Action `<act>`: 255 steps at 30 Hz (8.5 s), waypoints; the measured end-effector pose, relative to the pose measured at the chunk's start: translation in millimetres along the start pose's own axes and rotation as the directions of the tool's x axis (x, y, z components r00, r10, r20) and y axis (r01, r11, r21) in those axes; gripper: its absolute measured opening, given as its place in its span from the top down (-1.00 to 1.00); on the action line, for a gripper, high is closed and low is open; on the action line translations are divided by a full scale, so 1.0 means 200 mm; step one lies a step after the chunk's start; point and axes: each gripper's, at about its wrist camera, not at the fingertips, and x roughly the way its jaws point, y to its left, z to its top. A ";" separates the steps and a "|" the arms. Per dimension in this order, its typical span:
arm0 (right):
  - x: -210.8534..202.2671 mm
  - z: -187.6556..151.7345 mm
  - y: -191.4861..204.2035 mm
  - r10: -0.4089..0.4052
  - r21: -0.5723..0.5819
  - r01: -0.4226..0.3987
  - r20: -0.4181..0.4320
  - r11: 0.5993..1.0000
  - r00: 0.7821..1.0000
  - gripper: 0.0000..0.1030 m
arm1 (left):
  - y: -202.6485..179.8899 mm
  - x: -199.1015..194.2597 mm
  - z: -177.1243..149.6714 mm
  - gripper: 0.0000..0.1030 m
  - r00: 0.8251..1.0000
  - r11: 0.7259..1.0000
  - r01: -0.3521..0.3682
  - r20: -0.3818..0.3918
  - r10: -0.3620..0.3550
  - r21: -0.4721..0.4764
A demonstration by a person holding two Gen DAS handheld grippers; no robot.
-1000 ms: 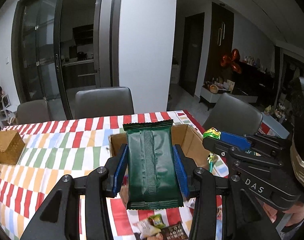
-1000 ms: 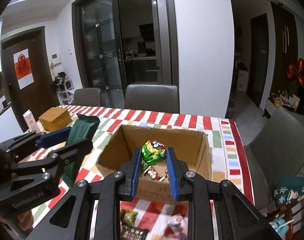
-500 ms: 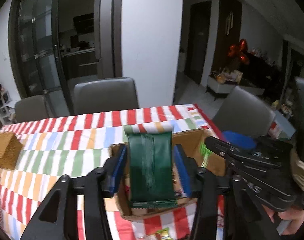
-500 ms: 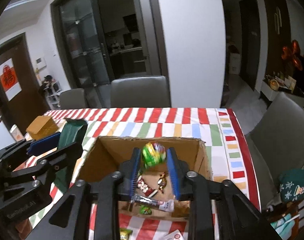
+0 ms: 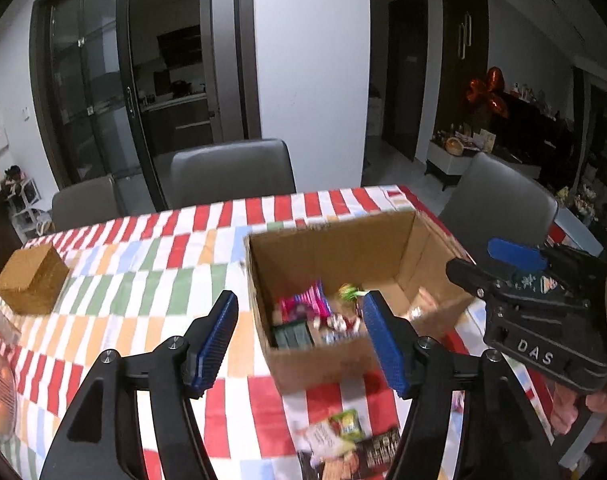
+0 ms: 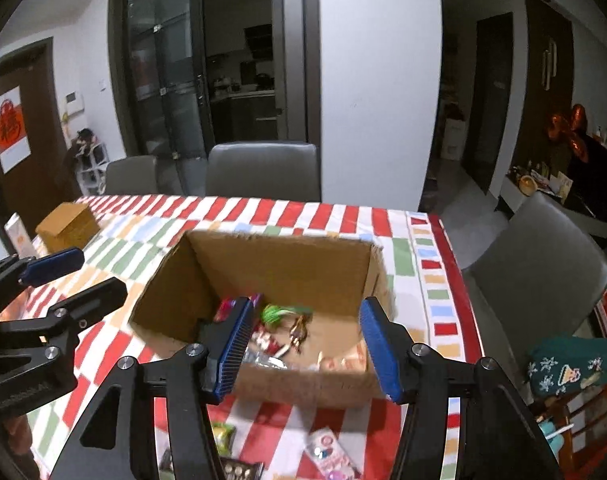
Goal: Organize snacks
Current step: 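Grasp the DENMAS biscuit packet with the left gripper while the right grasps the pink Lotso stick, then carry both snacks over the box and open both grippers to drop them, then grasp the gold-green candy with the left gripper while the right grasps the dark cracker packet, then carry both snacks over the box and open both grippers to drop them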
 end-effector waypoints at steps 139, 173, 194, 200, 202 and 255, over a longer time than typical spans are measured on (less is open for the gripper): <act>0.11 0.03 -0.04 0.014 0.055 -0.012 -0.029 0.998 0.999 -0.01 | 0.06 0.12 0.10 0.11 0.996 0.997 0.082 0.039 -0.081 -0.013; 0.16 -0.71 0.08 0.077 0.036 -0.070 -0.273 0.997 0.959 -0.01 | -0.14 0.43 -0.62 0.11 0.942 0.984 0.177 -0.293 -0.163 0.019; 0.23 -0.74 0.13 0.081 -0.027 -0.095 -0.330 0.995 0.940 -0.01 | -0.16 0.52 -0.66 0.60 0.930 0.987 0.161 -0.332 -0.156 -0.013; 0.20 -0.73 0.21 0.132 -0.089 -0.173 -0.354 0.981 0.926 -0.01 | -0.04 0.33 -0.69 0.60 0.947 0.992 0.096 -0.298 -0.117 -0.083; 0.19 -0.72 0.26 0.148 -0.137 -0.212 -0.372 0.968 0.916 -0.01 | 0.00 0.25 -0.72 0.60 0.951 0.989 0.090 -0.284 -0.121 -0.119; 0.18 -0.65 0.42 0.222 -0.229 -0.314 -0.353 0.921 0.909 -0.07 | 0.09 -0.12 -0.77 0.60 0.983 0.981 0.052 -0.163 -0.083 -0.186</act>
